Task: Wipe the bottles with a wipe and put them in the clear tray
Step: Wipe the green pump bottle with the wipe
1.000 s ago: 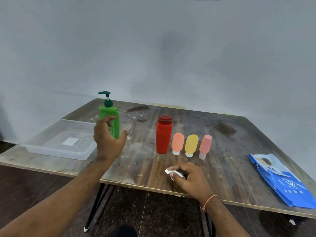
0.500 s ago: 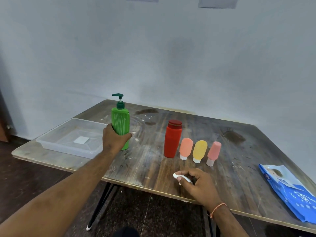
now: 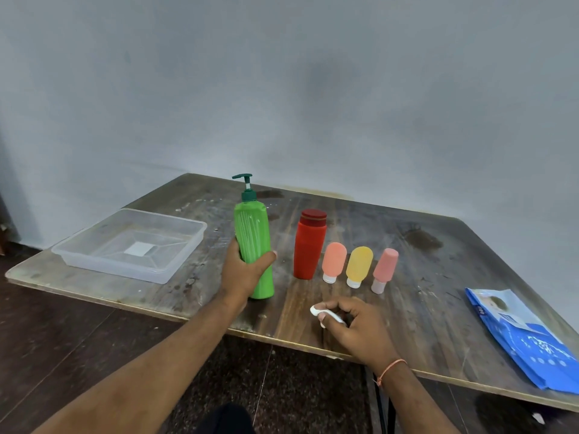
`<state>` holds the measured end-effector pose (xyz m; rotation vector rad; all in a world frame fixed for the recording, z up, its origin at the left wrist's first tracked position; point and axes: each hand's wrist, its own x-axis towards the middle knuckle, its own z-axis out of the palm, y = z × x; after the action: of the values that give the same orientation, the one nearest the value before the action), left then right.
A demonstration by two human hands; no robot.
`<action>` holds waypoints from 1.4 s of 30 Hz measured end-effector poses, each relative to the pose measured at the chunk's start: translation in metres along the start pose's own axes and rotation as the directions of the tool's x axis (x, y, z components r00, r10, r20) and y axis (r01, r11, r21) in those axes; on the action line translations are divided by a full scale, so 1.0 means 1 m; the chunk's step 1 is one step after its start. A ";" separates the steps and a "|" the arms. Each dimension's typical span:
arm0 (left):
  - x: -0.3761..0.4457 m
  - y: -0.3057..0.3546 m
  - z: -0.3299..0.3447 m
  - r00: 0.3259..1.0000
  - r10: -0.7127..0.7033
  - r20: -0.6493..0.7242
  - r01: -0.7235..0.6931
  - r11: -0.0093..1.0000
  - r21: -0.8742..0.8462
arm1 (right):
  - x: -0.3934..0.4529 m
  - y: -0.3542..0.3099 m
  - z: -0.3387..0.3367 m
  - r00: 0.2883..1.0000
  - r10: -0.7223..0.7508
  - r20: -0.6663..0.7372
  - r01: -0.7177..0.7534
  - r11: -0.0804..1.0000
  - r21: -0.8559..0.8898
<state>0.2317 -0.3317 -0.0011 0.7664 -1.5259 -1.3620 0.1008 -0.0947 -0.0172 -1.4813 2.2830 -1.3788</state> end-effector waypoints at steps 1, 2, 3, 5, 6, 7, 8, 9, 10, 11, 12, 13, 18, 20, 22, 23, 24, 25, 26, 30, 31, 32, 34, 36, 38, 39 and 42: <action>-0.005 -0.001 0.007 1.000 -0.026 0.009 0.027 0.998 -0.058 | 0.000 0.000 -0.001 1.000 0.001 0.001 -0.001 1.000 -0.003; -0.009 -0.001 0.014 0.998 -0.056 0.025 0.058 0.992 -0.109 | 0.000 -0.001 -0.001 1.000 0.003 0.001 -0.003 1.000 -0.006; -0.013 -0.001 0.019 0.995 -0.081 0.050 0.088 0.984 -0.152 | 0.000 -0.001 -0.001 1.000 0.002 -0.002 -0.002 1.000 -0.006; -0.019 0.001 0.027 0.986 -0.109 0.124 0.138 0.958 -0.251 | 0.000 0.000 0.000 1.000 -0.005 -0.013 0.005 1.000 0.001; -0.021 0.001 0.029 0.979 -0.119 0.164 0.162 0.945 -0.284 | -0.001 0.000 0.000 1.000 -0.005 -0.016 0.005 1.000 0.005; -0.022 0.000 0.030 0.971 -0.125 0.203 0.185 0.934 -0.307 | -0.001 0.000 0.000 1.000 -0.007 -0.016 0.007 1.000 0.009; -0.024 -0.002 0.030 0.962 -0.135 0.236 0.210 0.919 -0.334 | 0.000 0.000 0.000 1.000 -0.009 -0.016 0.009 1.000 0.009; -0.026 -0.002 0.030 0.955 -0.139 0.263 0.232 0.903 -0.362 | 0.000 0.000 0.000 1.000 -0.011 -0.015 0.011 1.000 0.006; -0.028 -0.002 0.029 0.949 -0.141 0.283 0.247 0.890 -0.383 | 0.000 0.000 0.000 1.000 -0.010 -0.013 0.010 1.000 0.003; -0.030 -0.002 0.029 0.945 -0.140 0.296 0.255 0.881 -0.398 | 0.000 0.000 0.000 1.000 -0.007 -0.009 0.007 1.000 0.001; -0.032 -0.002 0.029 0.942 -0.140 0.304 0.262 0.874 -0.409 | 0.000 -0.001 0.000 1.000 -0.004 -0.008 0.004 1.000 0.000; -0.032 -0.002 0.029 0.941 -0.148 0.306 0.272 0.867 -0.417 | 0.000 -0.001 0.000 1.000 -0.005 -0.008 0.005 1.000 0.000; -0.036 0.008 0.026 0.901 -0.187 0.390 0.366 0.811 -0.457 | -0.001 -0.003 0.001 0.999 -0.036 -0.007 0.036 0.999 -0.003; -0.034 0.008 0.024 0.896 -0.189 0.402 0.388 0.772 -0.503 | -0.001 -0.005 0.001 0.999 -0.050 -0.004 0.050 0.999 -0.007; -0.030 0.004 0.025 0.882 -0.211 0.420 0.430 0.725 -0.538 | -0.001 -0.006 0.001 0.999 -0.049 -0.001 0.049 0.999 -0.005; -0.027 0.001 0.025 0.873 -0.234 0.428 0.457 0.699 -0.550 | -0.001 -0.006 0.002 0.999 -0.047 0.003 0.047 0.999 0.000; -0.025 -0.002 0.026 0.863 -0.258 0.434 0.483 0.674 -0.559 | -0.001 -0.005 0.002 0.999 -0.043 0.005 0.043 0.999 0.009; -0.022 -0.005 0.026 0.856 -0.283 0.432 0.502 0.655 -0.565 | -0.001 -0.005 0.002 0.999 -0.034 0.008 0.033 0.999 0.028; -0.020 -0.007 0.027 0.852 -0.300 0.429 0.514 0.638 -0.574 | 0.000 -0.005 0.002 1.000 -0.021 0.015 0.020 0.998 0.059; -0.012 -0.006 0.027 0.863 -0.331 0.382 0.504 0.616 -0.605 | 0.008 -0.011 0.008 0.999 0.026 0.036 -0.034 0.972 0.232; -0.010 -0.007 0.027 0.865 -0.337 0.372 0.502 0.615 -0.608 | 0.011 -0.012 0.010 0.999 0.033 0.039 -0.042 0.962 0.268; -0.008 -0.007 0.027 0.866 -0.343 0.363 0.499 0.613 -0.612 | 0.013 -0.014 0.013 0.999 0.035 0.036 -0.044 0.956 0.290; -0.004 -0.007 0.028 0.872 -0.333 0.358 0.489 0.610 -0.624 | 0.018 -0.017 0.018 0.999 0.028 0.031 -0.036 0.952 0.305; -0.002 -0.006 0.031 0.872 -0.319 0.372 0.490 0.590 -0.642 | 0.022 -0.018 0.023 0.999 0.015 0.039 -0.026 0.951 0.308; -0.002 -0.006 0.034 0.864 -0.314 0.393 0.502 0.574 -0.646 | 0.026 -0.019 0.028 0.999 0.011 0.038 -0.022 0.951 0.307; -0.002 -0.006 0.036 0.863 -0.308 0.401 0.505 0.573 -0.646 | 0.028 -0.019 0.031 0.999 0.010 0.031 -0.019 0.950 0.312; -0.002 -0.007 0.038 0.854 -0.269 0.446 0.515 0.563 -0.646 | 0.031 -0.018 0.033 1.000 -0.022 0.007 0.019 0.957 0.289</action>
<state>0.1969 -0.3160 -0.0073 0.3676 -0.8250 -2.3400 0.1137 -0.1420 -0.0120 -1.4159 1.9587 -1.6227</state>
